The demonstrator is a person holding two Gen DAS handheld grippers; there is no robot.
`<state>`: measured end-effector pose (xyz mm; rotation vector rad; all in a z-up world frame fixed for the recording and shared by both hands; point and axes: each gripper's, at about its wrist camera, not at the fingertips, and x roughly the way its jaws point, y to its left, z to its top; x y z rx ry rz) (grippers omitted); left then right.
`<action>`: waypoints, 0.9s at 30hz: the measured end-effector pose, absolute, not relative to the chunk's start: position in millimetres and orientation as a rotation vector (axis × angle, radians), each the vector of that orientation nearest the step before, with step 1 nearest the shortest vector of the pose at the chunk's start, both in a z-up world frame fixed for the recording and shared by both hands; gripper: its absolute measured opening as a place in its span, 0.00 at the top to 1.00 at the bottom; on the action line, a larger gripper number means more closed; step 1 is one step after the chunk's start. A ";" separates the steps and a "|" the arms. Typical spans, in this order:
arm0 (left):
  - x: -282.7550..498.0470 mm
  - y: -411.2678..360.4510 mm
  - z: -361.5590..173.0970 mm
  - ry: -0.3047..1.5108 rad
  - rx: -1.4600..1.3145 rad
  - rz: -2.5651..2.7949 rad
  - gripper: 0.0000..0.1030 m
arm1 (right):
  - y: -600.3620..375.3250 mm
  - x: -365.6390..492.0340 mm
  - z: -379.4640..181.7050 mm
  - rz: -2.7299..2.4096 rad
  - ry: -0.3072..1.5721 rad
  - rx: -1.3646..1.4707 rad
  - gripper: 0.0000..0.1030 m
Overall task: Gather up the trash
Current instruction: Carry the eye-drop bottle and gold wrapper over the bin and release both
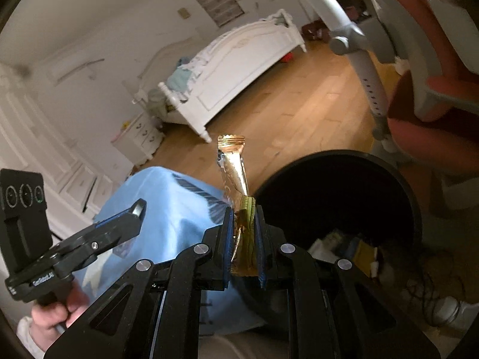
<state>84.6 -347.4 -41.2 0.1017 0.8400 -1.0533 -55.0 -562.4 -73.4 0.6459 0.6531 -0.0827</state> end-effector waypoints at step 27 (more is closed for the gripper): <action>83.3 -369.1 -45.5 0.835 0.128 -1.047 0.30 | -573.8 -67.5 -90.0 -0.170 0.682 0.735 0.39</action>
